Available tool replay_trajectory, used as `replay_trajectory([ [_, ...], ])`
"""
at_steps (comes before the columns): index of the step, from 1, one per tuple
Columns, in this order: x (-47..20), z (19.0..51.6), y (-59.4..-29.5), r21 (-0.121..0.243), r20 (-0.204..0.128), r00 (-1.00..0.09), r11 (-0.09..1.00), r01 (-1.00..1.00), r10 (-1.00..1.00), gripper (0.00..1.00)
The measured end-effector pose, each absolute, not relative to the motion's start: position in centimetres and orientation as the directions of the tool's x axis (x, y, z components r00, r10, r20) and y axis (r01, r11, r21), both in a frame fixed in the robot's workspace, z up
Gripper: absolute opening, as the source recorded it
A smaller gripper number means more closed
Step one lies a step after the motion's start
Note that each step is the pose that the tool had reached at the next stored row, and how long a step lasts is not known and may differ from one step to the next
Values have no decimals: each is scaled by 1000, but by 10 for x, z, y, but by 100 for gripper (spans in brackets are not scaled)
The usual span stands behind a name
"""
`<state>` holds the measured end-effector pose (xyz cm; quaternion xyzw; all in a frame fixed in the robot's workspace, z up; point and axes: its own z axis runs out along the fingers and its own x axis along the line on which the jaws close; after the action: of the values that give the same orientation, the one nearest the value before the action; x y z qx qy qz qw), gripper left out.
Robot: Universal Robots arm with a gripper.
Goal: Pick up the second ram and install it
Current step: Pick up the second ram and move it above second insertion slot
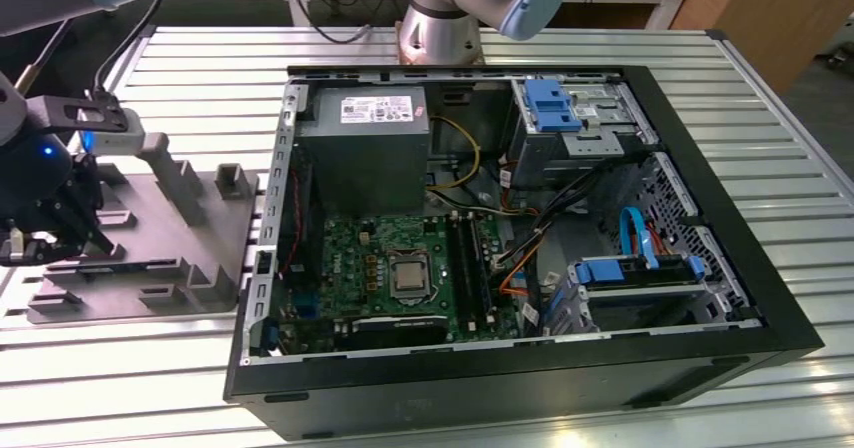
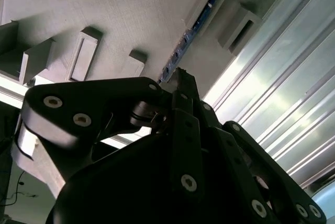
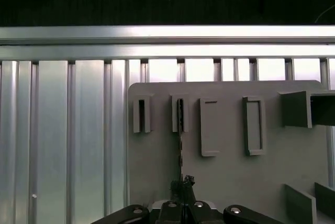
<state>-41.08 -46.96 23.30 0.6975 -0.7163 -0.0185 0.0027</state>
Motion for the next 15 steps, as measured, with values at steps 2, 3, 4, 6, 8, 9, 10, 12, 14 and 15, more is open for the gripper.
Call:
replay_trajectory([
  [2,-413,231,-469,30,-21,-27,26,-999,-999,10],
  [3,-413,231,-469,29,-21,-27,26,-999,-999,10],
  [4,-414,230,-469,29,-21,-27,26,-999,-999,10],
  [6,-414,227,-469,29,-20,-27,26,-999,-999,10],
  [8,-414,224,-469,29,-19,-27,26,-999,-999,10],
  [9,-414,223,-469,29,-19,-27,26,-999,-999,10],
  [10,-414,222,-469,29,-19,-27,26,-999,-999,10],
  [12,-414,221,-469,29,-18,-27,26,-999,-999,10],
  [14,-414,221,-469,29,-18,-27,26,-999,-999,10],
  [15,-414,221,-469,29,-18,-27,26,-999,-999,10],
])
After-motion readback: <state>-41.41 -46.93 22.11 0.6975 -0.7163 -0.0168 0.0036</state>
